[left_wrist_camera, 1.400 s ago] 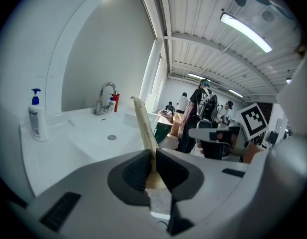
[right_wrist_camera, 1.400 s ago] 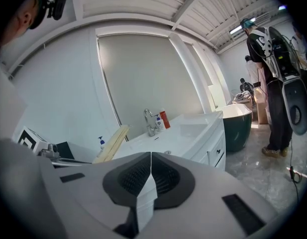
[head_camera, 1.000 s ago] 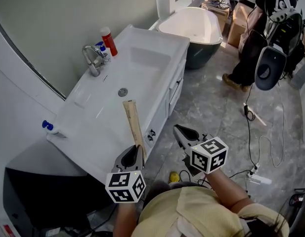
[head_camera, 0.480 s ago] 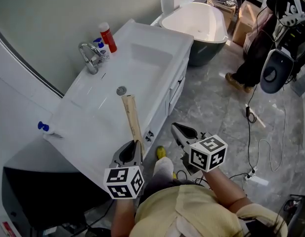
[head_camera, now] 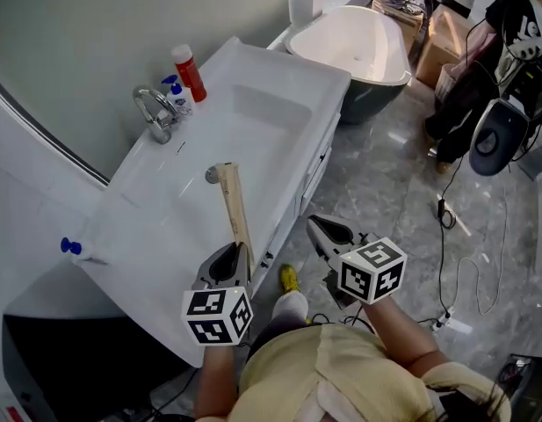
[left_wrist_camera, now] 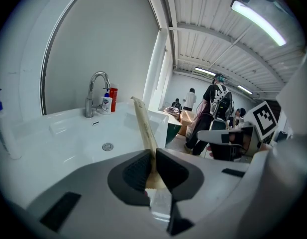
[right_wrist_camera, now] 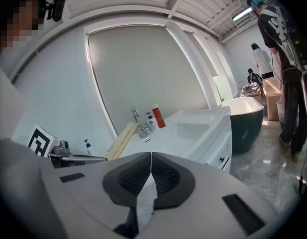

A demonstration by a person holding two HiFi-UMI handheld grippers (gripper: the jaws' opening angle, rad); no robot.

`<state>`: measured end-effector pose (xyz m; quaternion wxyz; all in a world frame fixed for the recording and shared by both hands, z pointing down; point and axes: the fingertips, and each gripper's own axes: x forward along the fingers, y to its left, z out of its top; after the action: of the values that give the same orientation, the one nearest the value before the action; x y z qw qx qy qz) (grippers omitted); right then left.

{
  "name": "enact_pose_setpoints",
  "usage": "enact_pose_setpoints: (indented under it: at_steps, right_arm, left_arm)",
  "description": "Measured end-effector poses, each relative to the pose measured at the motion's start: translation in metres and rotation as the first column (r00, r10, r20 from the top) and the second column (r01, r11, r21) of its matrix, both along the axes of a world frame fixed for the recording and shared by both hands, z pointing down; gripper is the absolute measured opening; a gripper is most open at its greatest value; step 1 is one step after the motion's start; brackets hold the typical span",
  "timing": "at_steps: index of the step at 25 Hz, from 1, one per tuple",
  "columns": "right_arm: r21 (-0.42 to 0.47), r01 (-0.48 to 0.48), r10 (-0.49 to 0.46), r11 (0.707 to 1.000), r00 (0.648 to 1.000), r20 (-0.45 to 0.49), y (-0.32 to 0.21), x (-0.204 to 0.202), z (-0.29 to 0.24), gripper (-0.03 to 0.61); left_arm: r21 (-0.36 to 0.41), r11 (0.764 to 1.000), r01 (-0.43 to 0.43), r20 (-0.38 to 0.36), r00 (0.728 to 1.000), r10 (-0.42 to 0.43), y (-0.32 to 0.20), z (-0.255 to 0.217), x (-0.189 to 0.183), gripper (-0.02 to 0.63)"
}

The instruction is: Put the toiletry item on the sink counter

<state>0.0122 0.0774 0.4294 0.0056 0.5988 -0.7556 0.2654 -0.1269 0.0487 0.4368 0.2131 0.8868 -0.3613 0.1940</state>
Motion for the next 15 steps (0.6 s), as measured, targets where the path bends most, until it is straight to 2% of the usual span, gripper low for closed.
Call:
enact_pose_setpoints:
  at_steps: [8,15]
  right_arm:
    - [-0.009,0.033,-0.033,0.999,0.999,0.006,-0.057,0.008,-0.007,0.026]
    - [-0.046,0.069,-0.07,0.997,0.997,-0.035,-0.103,0.01,-0.003,0.026]
  left_arm:
    - [-0.028,1.0,-0.006,0.005,1.0,0.006,-0.049,0.005,0.017,0.067]
    - [-0.064,0.998,0.01,-0.036,0.999,-0.012,-0.091,0.01,0.027,0.067]
